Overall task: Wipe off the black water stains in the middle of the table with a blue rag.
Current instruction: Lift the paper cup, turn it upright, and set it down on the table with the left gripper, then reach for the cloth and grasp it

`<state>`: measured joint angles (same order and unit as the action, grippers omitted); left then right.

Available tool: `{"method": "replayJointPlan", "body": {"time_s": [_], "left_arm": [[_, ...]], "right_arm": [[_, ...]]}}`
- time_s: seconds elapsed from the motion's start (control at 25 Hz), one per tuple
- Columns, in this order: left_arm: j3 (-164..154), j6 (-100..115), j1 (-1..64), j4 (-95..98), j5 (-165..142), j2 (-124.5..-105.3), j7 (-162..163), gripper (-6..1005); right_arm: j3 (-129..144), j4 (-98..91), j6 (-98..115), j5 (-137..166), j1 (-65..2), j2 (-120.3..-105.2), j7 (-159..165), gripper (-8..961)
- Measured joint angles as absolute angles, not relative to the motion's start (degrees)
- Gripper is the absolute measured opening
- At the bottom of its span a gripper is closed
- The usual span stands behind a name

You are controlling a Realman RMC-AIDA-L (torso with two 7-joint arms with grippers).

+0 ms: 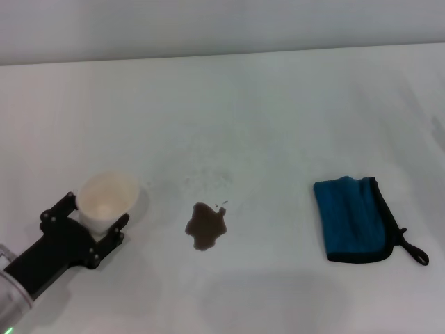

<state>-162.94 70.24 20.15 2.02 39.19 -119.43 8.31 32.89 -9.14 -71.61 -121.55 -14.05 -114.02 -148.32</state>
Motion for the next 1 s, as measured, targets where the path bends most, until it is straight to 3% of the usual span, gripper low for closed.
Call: {"method": "replayJointPlan", "body": {"time_s": [0.4, 0.64, 1.0], "left_arm": [[-162.96, 70.31, 17.78, 2.65, 40.66, -119.44, 8.27, 700], [-162.95, 72.43, 16.69, 3.64, 41.99, -119.19, 8.26, 870], [-162.95, 74.7, 13.96, 3.69, 43.07, -119.14, 9.81, 884]], "right_arm": [[33.38, -9.06, -71.69, -121.55, -13.9, -114.16, -148.27, 792], [33.48, -8.96, -72.05, -121.55, -13.76, -114.18, -148.59, 792], [33.58, -9.45, -72.94, -121.55, -12.82, -114.16, -148.61, 793]]}}
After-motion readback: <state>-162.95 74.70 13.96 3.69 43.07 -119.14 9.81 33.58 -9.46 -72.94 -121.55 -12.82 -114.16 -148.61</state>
